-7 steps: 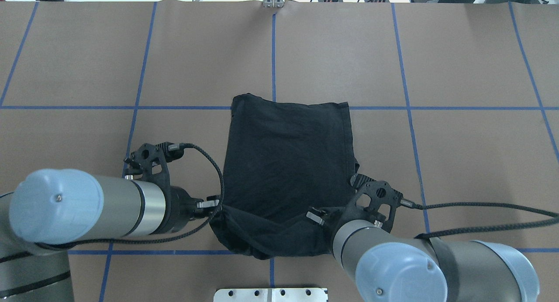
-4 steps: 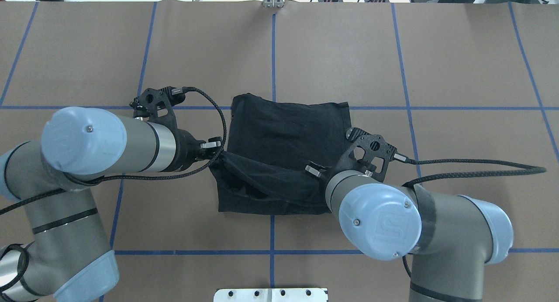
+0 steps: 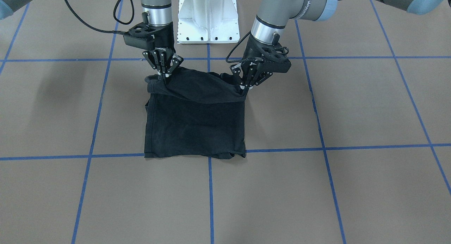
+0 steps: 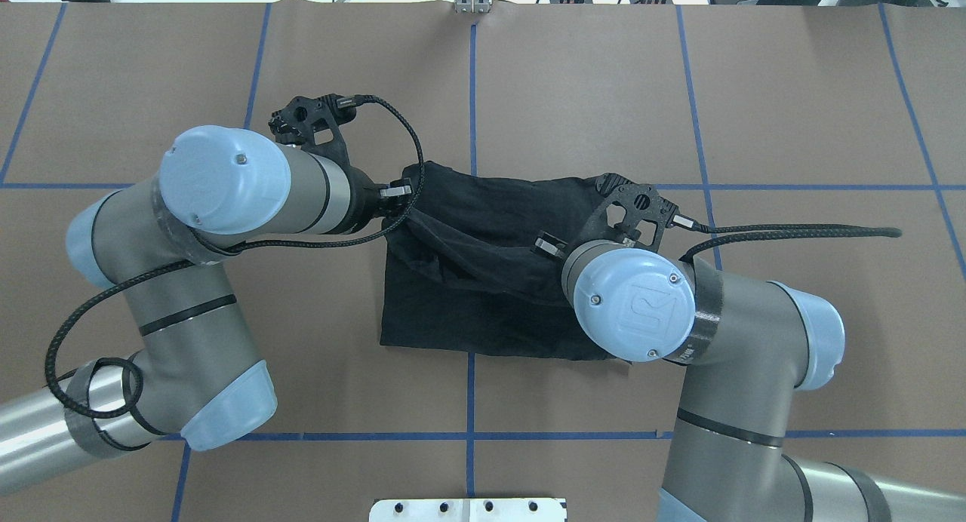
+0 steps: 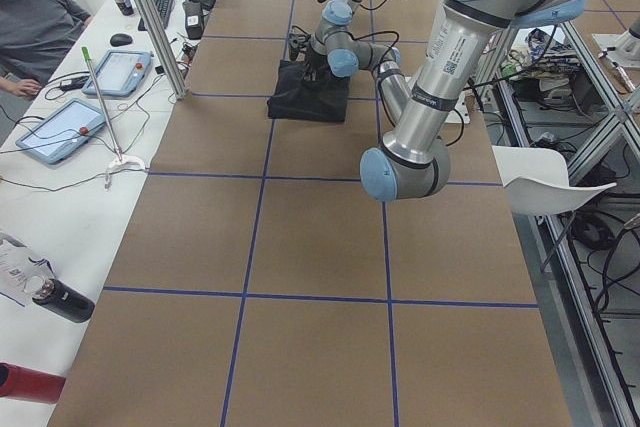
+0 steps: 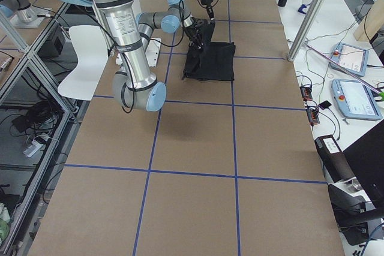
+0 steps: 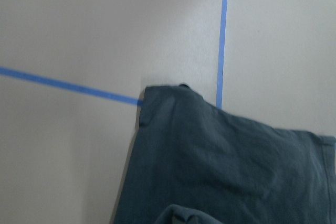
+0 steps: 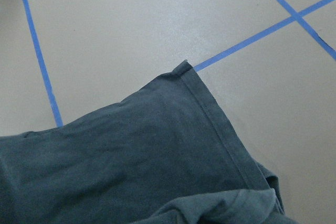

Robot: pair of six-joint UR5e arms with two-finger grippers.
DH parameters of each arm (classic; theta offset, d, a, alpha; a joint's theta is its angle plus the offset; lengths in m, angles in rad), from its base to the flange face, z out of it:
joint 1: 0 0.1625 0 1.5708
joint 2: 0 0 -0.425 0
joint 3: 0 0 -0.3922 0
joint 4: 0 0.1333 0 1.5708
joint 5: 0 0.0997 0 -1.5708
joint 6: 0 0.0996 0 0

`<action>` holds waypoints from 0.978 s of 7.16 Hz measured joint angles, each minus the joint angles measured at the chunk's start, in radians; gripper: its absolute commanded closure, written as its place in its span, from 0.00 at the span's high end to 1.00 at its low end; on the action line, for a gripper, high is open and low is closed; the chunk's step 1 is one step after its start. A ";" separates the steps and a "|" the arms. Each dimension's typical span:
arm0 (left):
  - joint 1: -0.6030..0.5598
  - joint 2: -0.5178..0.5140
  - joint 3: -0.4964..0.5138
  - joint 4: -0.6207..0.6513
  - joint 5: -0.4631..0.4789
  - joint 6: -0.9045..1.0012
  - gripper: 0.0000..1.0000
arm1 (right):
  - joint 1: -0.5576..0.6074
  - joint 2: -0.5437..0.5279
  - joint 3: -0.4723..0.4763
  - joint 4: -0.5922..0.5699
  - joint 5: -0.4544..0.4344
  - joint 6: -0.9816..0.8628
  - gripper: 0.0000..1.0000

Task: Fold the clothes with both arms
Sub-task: 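Fold the near half over, carrying both grippers away from the robot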

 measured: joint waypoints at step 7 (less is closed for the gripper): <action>-0.024 -0.161 0.360 -0.109 0.046 0.035 0.00 | 0.094 0.099 -0.284 0.154 0.037 -0.049 0.00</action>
